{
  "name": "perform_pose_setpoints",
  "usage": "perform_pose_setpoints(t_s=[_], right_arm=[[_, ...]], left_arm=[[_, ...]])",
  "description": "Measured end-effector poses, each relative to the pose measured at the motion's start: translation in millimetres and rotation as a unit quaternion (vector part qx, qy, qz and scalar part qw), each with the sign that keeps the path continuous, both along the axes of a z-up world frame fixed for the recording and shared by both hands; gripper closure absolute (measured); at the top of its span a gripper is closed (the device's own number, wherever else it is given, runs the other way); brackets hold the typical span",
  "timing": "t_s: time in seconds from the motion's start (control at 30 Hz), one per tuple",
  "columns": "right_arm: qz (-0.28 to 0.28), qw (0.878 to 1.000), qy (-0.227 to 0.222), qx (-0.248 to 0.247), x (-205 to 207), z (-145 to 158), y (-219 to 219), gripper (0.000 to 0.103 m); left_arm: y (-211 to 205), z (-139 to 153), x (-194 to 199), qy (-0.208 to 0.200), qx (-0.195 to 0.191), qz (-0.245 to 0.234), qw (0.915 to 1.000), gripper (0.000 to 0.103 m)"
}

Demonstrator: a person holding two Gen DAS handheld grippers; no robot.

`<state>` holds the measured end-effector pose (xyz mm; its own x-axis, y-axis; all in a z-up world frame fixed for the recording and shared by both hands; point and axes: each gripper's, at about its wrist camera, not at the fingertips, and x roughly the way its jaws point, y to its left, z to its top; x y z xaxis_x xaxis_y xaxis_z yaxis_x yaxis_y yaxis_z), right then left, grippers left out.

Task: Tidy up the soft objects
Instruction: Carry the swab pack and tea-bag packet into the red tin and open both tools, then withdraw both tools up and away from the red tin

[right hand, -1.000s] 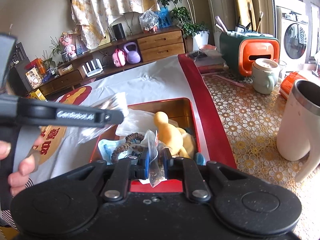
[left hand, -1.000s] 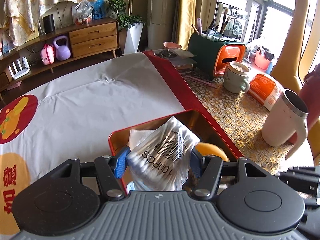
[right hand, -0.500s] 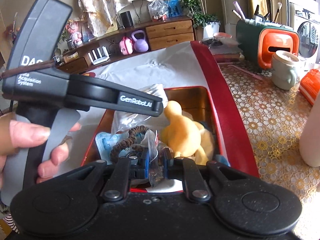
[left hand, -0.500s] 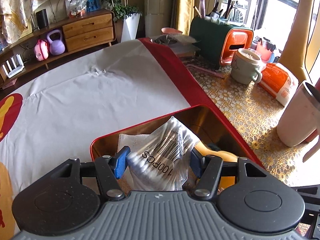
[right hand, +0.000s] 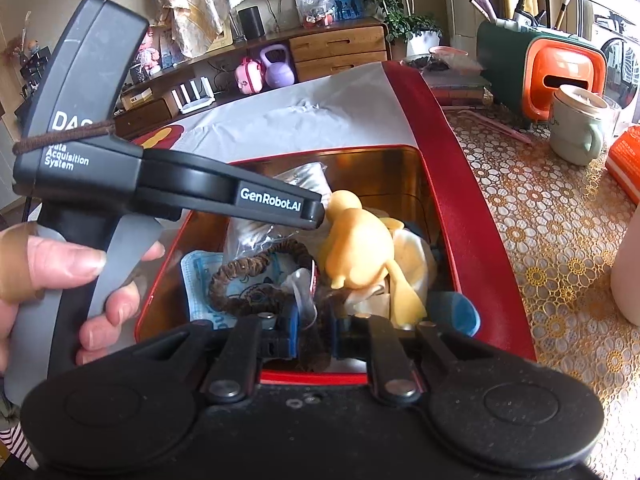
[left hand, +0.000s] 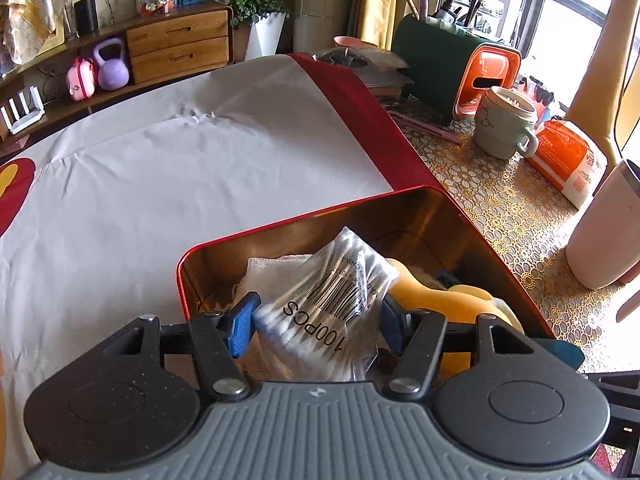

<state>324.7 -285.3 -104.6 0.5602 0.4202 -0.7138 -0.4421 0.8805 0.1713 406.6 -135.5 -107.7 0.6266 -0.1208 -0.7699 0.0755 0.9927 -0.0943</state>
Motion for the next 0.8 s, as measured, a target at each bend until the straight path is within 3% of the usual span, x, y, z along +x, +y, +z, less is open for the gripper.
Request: perform_pose_setpoints(t_s=[0.27, 0.8], right_arm=[[-0.004, 1.0, -0.001, -0.008, -1, 2, 2, 0.077], [-0.019, 0.999, -0.027, -0.012, -24, 29, -4, 0.058]], left_arm=[[2, 7, -8, -0.004, 0.002, -0.003, 1.0, 0.028], [20, 51, -55, -0.038, -0.019, 0.001, 0.9991, 0.028]])
